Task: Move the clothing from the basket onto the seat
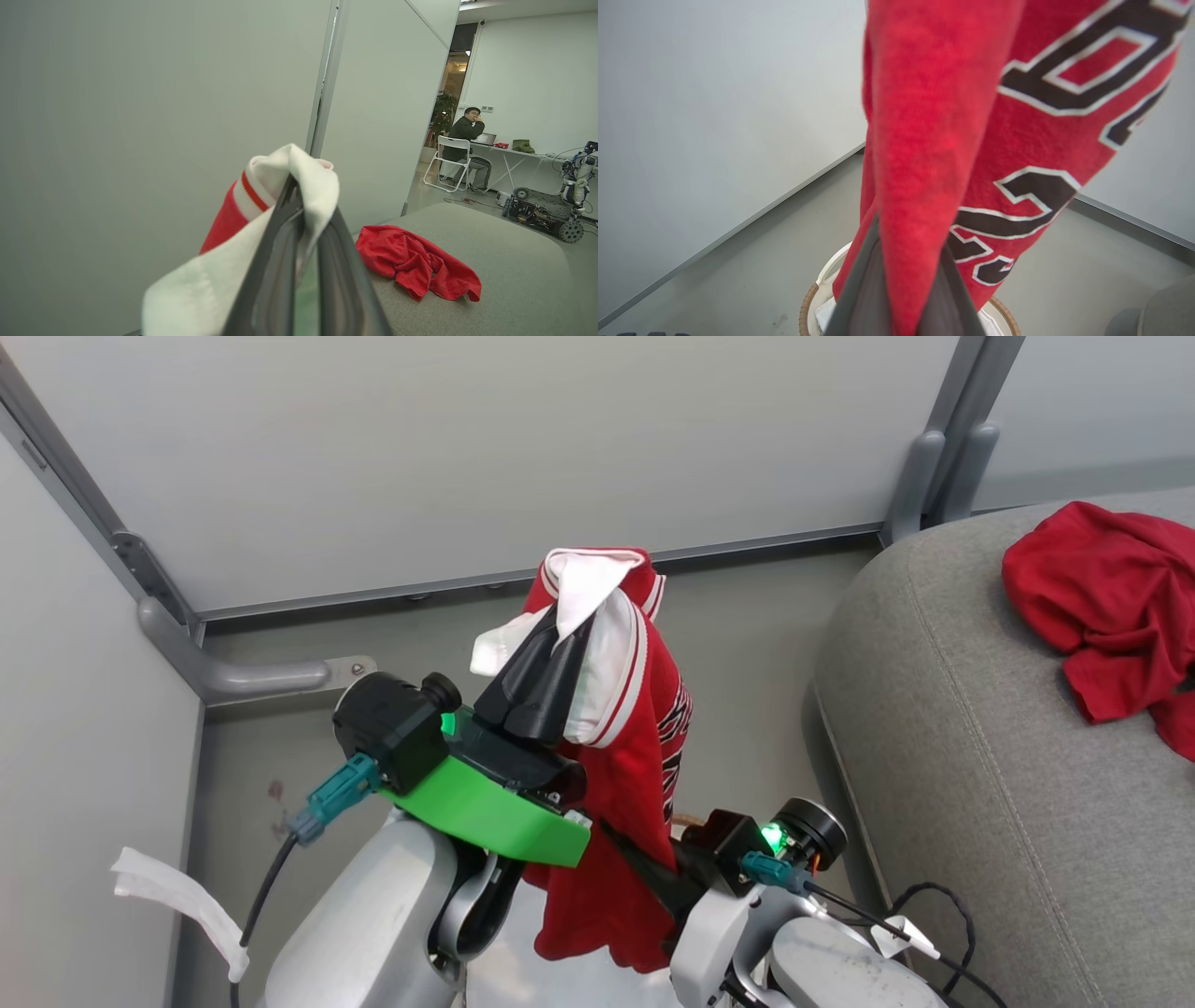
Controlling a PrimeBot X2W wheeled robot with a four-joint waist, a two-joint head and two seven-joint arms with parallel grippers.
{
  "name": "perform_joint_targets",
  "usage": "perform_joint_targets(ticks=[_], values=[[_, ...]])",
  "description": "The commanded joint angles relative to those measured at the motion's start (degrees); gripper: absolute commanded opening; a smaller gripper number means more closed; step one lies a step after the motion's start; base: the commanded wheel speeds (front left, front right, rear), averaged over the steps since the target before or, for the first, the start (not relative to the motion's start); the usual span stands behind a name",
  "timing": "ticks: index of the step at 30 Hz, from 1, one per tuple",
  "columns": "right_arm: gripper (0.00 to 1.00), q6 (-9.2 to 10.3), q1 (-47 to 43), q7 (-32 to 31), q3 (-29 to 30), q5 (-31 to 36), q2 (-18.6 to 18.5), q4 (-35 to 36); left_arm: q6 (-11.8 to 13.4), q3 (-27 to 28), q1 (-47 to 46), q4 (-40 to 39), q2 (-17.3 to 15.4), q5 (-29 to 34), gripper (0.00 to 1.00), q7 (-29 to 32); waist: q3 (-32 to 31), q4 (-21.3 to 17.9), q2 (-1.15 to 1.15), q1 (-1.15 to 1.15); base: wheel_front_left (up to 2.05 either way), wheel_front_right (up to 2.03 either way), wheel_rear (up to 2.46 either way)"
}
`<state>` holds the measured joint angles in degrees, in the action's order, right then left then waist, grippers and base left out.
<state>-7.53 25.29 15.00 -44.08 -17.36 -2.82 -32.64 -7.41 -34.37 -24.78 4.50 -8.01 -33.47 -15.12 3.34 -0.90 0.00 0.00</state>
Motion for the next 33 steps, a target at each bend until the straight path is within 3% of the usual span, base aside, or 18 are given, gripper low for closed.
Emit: perform_joint_targets(ticks=[1, 4, 5, 6, 12, 16, 33], values=[[0.0, 0.08, -0.11, 0.28, 0.04, -0.23, -0.21, 0.29, -0.1, 0.33, 0.52, 0.1, -0.14, 0.38, 0.0, -0.04, 0.18, -0.17, 0.0, 0.0, 0.0, 0.0, 0.0], [0.0, 0.08, 0.07, 0.28, 0.36, -0.05, -0.22, 0.54, -0.1, 1.59, 0.7, -0.41, 0.38, 0.81, 0.0, -0.04, 0.48, -0.3, 0.0, 0.0, 0.0, 0.0, 0.0], [0.0, 0.08, 0.17, 0.28, 0.57, 0.13, -0.21, 0.75, -0.1, 2.0, 0.92, -0.51, 0.62, 1.02, 0.47, -0.05, 0.58, -0.37, 0.0, 0.0, 0.0, 0.0, 0.0], [0.0, 0.08, 0.21, 0.28, 0.79, 0.32, -0.22, 0.93, -0.1, 2.18, 1.21, -0.17, 0.68, 0.99, 1.0, -0.04, 0.63, -0.43, 0.0, 0.0, 0.0, 0.0, 0.0], [0.0, 0.08, -0.56, 0.28, 2.18, 1.32, -0.21, 3.47, -0.1, 4.1, 2.56, 1.96, 0.0, 2.57, 1.0, -0.04, 1.06, -2.63, 0.0, 0.0, 0.0, 0.0, 0.0], [0.0, 0.08, -1.37, 0.28, 3.35, 1.85, -0.22, 6.09, -0.1, 5.61, 3.59, 3.49, -0.67, 3.48, 1.0, -0.04, 1.87, -6.32, 0.0, 0.0, 0.0, 0.0, 0.0], [0.0, 0.08, -6.14, 0.28, 10.76, 4.72, -0.12, 15.86, -0.1, 7.75, 7.17, 5.5, -2.67, 4.92, 1.0, -0.04, 5.14, -27.53, 0.0, 0.0, 0.0, 0.0, 0.0]])
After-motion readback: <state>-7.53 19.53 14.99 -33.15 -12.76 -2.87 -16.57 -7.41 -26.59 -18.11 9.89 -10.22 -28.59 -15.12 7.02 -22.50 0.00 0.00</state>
